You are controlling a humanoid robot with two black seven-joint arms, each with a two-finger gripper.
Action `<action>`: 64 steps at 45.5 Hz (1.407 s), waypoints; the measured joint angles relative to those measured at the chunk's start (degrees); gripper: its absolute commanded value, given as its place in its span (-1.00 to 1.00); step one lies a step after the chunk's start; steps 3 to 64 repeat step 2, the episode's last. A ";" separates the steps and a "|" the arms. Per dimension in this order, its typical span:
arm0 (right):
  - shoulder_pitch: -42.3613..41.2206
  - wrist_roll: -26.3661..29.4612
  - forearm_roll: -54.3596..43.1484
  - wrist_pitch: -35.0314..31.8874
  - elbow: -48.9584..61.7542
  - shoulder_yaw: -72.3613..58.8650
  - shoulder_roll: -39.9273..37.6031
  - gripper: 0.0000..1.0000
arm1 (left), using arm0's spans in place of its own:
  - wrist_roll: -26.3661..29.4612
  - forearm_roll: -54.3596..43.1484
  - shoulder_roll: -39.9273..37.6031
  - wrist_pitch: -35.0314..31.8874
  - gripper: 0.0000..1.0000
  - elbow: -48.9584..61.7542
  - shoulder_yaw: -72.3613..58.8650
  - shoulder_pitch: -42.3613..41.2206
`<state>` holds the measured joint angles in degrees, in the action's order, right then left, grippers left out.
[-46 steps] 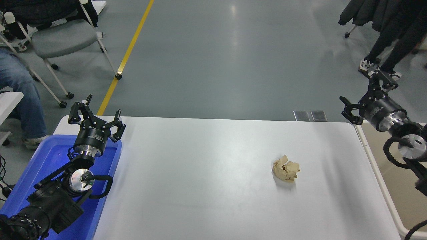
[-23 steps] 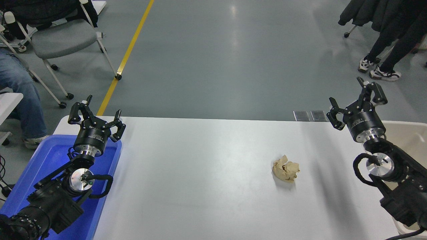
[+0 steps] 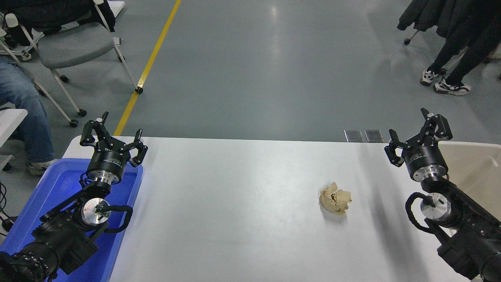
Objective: Dispose of the paper cup in the dustbin
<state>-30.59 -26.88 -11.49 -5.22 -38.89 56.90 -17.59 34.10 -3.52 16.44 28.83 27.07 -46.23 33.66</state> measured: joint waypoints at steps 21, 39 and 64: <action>0.02 -0.04 0.00 0.04 0.12 -0.05 0.05 0.98 | 0.00 0.00 0.00 0.00 1.00 0.00 0.00 0.00; 0.02 -0.04 0.00 0.04 0.12 -0.05 0.05 0.98 | 0.00 0.00 0.00 0.00 1.00 0.00 0.00 0.00; 0.02 -0.04 0.00 0.04 0.12 -0.05 0.05 0.98 | 0.00 0.00 0.00 0.00 1.00 0.00 0.00 0.00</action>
